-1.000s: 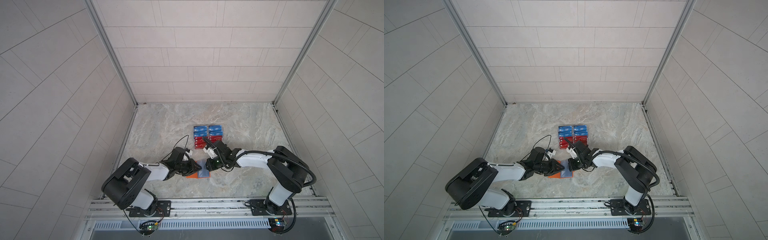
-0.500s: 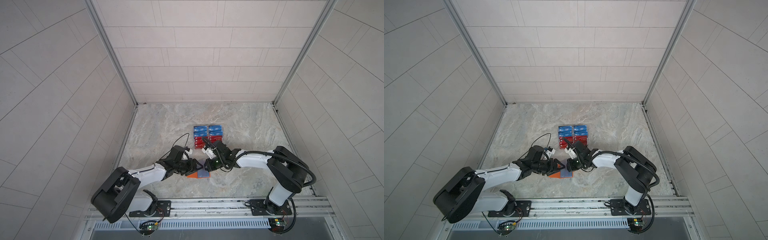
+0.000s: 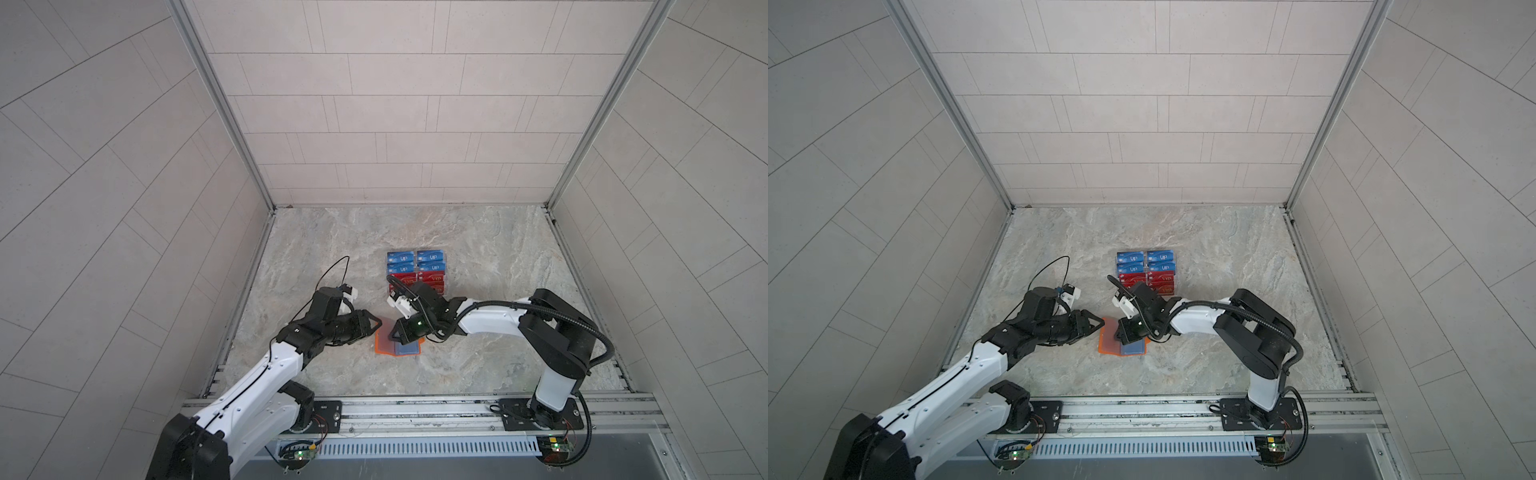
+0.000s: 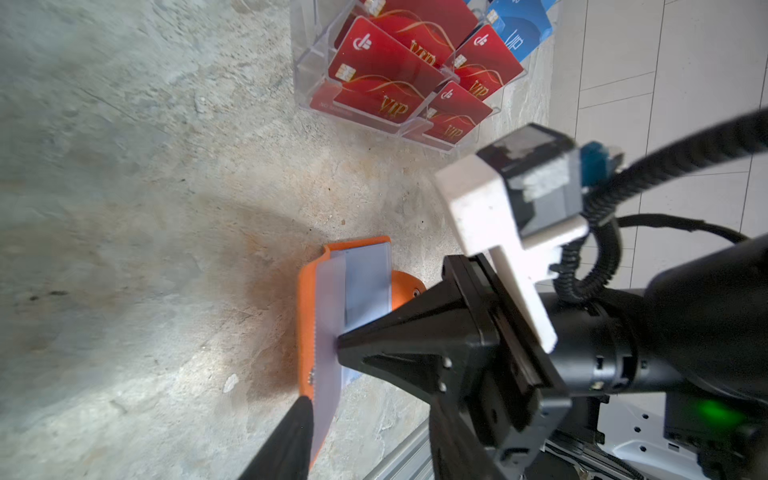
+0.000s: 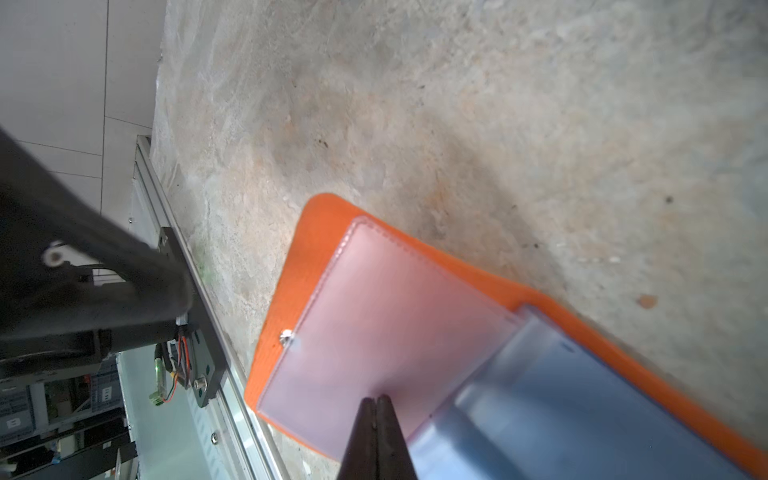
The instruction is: Put the credit cards into the card holder
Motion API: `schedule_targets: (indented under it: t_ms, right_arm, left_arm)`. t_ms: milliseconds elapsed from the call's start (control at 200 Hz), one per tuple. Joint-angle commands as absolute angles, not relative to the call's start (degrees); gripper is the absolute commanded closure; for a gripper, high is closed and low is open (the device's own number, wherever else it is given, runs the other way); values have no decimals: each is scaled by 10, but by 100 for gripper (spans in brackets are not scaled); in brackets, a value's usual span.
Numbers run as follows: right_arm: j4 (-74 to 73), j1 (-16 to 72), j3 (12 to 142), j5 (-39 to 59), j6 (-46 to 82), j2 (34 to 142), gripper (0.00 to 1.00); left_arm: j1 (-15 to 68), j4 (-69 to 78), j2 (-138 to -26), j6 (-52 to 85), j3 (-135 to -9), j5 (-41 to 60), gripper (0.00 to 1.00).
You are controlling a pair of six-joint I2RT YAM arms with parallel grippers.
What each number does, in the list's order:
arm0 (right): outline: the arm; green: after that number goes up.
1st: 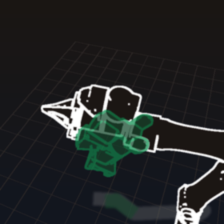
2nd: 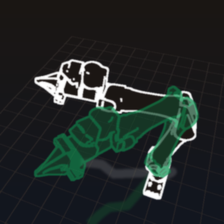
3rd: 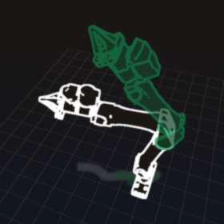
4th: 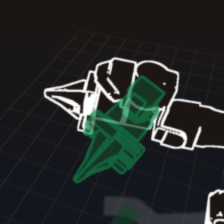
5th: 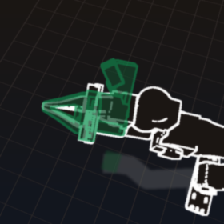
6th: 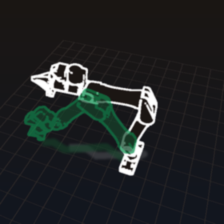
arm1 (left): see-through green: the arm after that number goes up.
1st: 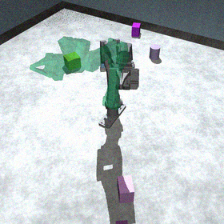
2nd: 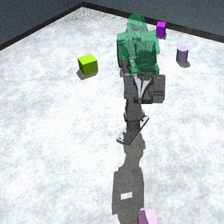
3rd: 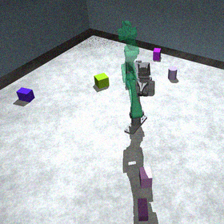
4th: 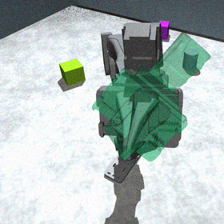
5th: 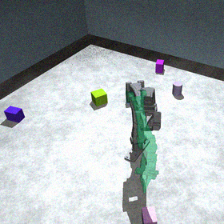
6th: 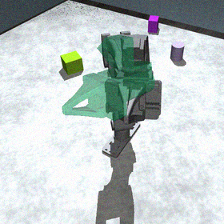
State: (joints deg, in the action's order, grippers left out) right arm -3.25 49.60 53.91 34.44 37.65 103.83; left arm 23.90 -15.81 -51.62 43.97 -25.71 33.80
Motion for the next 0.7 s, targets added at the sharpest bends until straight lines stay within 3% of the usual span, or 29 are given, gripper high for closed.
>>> schedule_targets:
  t_ms: [0,295,696]
  right_arm:
    - [-36,498,555,339,386,1058,96]
    - [-39,496,561,308,405,1060,97]
    - [-6,475,534,288,399,1031,98]
  left_arm:
    - [241,-196,-513,429,-263,340,53]
    - [326,-90,-616,471,-259,313,58]
    - [331,-98,-698,423,-256,243,63]
